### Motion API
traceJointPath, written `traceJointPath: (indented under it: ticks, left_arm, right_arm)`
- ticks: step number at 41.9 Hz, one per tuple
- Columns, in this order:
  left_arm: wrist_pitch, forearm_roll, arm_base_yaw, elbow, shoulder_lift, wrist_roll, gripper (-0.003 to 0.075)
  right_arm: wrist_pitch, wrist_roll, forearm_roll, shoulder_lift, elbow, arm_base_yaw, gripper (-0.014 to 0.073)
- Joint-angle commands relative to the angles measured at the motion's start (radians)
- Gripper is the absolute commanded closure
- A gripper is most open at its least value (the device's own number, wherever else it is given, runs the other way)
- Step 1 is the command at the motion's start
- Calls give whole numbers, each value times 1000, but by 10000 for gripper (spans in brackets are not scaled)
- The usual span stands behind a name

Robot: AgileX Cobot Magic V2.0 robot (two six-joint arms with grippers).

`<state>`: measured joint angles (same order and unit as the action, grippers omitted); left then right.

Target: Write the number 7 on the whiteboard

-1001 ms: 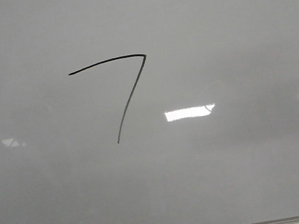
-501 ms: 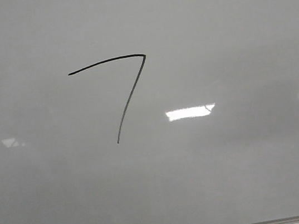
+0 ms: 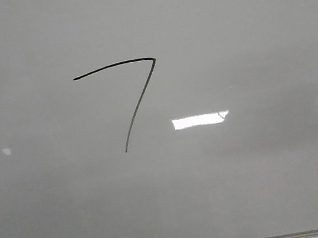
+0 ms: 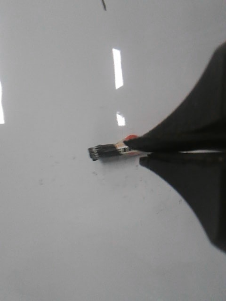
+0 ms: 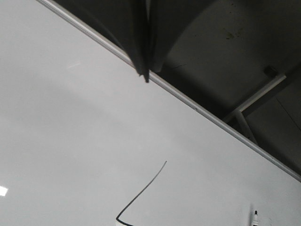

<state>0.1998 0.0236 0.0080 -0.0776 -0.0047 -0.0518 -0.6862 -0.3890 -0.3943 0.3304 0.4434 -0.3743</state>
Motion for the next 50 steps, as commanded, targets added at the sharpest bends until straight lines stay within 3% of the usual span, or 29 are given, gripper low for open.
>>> traceJointPath:
  ticks: [1,3,6,42,46,50]
  left_arm:
    - [-147,-30,2,44,-14,8,741]
    - [-190,-31,2,89,-14,8,741]
    - [-144,-31,2,84,-14,8,741]
    - [-148,-31,2,87,-14,8,741]
    - [-148,-31,2,87,-14,8,741]
    - [-148,-31,2,87,-14,8,741]
  right_arm:
    - [65,-3,-15,6,27,6,653]
    - [65,-3,-15,6,27,6,653]
    - [65,-3,-15,6,27,6,653]
    - [65,-3,-15,6,27,6,653]
    - [111,-18,28,3,24,6,653]
    - [258,-9,75,-30,-15,22,653]
